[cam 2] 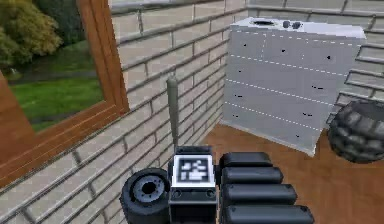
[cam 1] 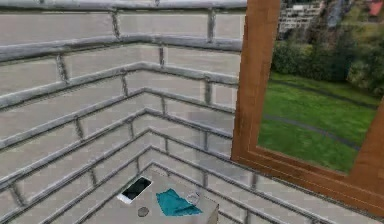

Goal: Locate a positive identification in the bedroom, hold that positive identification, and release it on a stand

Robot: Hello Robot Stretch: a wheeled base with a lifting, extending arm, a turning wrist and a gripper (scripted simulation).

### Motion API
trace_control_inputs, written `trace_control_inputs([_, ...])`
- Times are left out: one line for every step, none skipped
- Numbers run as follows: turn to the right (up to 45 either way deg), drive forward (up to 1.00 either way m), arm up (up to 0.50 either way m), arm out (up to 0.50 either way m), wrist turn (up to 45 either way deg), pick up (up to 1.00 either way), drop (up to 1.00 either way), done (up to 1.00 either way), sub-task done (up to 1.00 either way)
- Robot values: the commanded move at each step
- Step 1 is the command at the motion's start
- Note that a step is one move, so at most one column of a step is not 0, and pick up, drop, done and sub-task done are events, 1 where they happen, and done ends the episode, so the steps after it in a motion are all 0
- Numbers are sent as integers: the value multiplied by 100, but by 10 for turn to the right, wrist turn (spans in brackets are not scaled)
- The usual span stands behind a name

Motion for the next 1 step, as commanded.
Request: trace_control_inputs([-450,0,0,0,0,0,0,0,0])
